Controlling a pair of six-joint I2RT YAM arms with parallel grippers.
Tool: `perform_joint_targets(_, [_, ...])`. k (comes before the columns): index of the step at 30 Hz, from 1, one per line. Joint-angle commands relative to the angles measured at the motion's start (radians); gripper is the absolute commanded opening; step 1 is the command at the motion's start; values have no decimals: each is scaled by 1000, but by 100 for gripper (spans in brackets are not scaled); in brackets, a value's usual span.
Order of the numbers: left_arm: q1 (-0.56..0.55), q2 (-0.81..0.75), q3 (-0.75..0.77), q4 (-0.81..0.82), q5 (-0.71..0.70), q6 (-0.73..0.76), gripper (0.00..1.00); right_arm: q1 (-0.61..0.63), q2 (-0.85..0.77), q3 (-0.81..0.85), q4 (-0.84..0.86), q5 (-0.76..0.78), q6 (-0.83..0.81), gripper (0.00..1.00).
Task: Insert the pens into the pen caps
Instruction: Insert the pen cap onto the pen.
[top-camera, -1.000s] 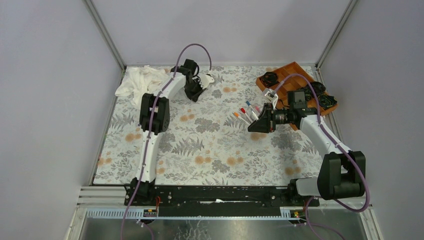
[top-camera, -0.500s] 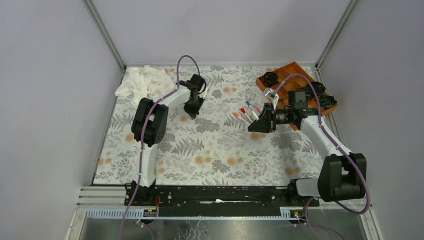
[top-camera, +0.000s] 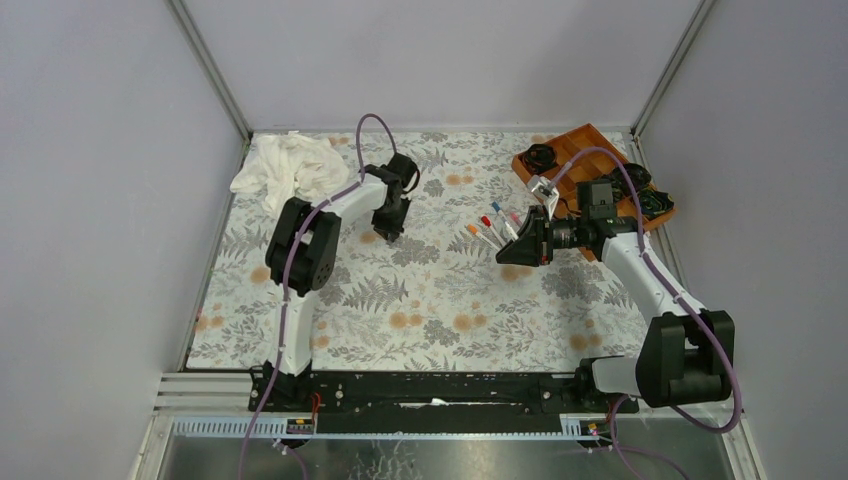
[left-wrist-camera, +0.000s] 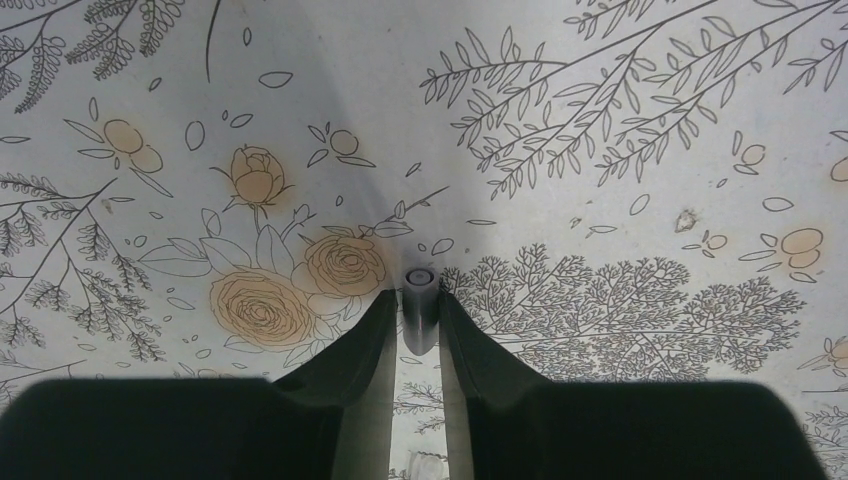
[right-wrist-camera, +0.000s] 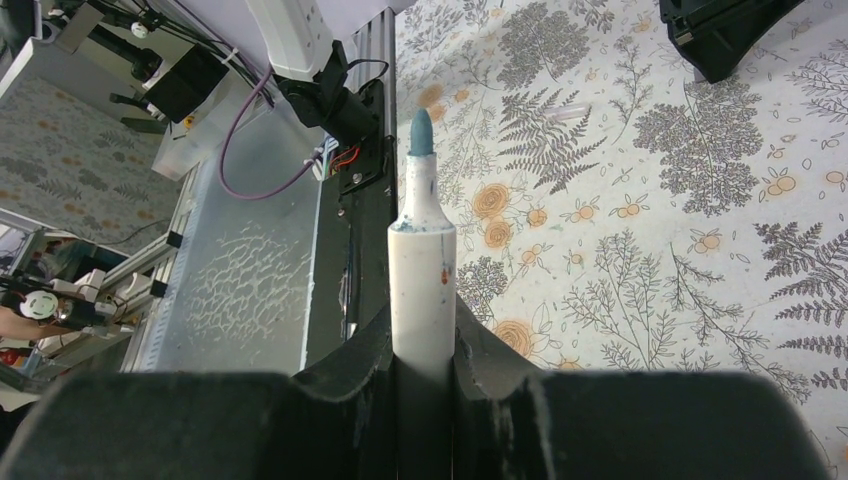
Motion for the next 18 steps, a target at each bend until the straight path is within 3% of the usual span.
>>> perform_joint_targets(1, [-1, 150, -69, -119, -16, -21, 28, -4, -36, 15, 16, -39, -17, 0])
perform_joint_targets(7, [0, 200, -10, -197, 14, 8, 22, -3, -53, 15, 15, -42, -17, 0])
perform_joint_targets(11, [5, 192, -17, -193, 38, 5, 0, -4, -64, 12, 18, -45, -17, 0])
perform_joint_targets(14, [8, 133, -45, -145, 48, -18, 0, -4, -70, 0, 28, -54, -18, 0])
perform_joint_targets(18, [8, -37, -119, 1, 160, -70, 0, 3, -72, -29, 56, -58, -17, 0])
